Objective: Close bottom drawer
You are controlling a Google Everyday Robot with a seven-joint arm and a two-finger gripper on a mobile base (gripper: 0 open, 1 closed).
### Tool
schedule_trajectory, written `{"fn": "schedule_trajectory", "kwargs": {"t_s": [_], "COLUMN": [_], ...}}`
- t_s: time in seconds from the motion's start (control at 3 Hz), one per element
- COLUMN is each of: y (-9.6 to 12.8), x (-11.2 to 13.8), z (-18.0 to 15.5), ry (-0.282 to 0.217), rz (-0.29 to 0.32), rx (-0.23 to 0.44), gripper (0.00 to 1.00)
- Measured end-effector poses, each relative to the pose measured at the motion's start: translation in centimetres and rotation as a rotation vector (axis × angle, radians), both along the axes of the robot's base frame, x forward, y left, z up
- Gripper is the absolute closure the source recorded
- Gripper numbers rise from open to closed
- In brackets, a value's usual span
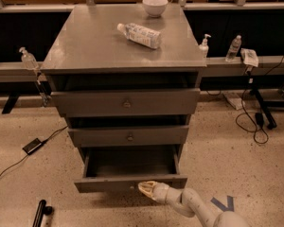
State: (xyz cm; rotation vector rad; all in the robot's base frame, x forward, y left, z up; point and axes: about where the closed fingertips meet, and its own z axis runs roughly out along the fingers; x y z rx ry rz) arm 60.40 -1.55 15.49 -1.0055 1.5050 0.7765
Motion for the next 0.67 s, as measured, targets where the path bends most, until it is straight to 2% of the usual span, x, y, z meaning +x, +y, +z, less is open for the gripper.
{"fn": "schedule_trajectory", "kwargs": {"t_s": [0.33,0.67], "y": [-0.07,-0.06], "x": [2.06,1.70], "z": [0.46,0.46], "ry": [-0.019,-0.019], "rz": [-0.011,-0.011], "rx": [0.008,0.008], "gripper": [1.00,1.00]}}
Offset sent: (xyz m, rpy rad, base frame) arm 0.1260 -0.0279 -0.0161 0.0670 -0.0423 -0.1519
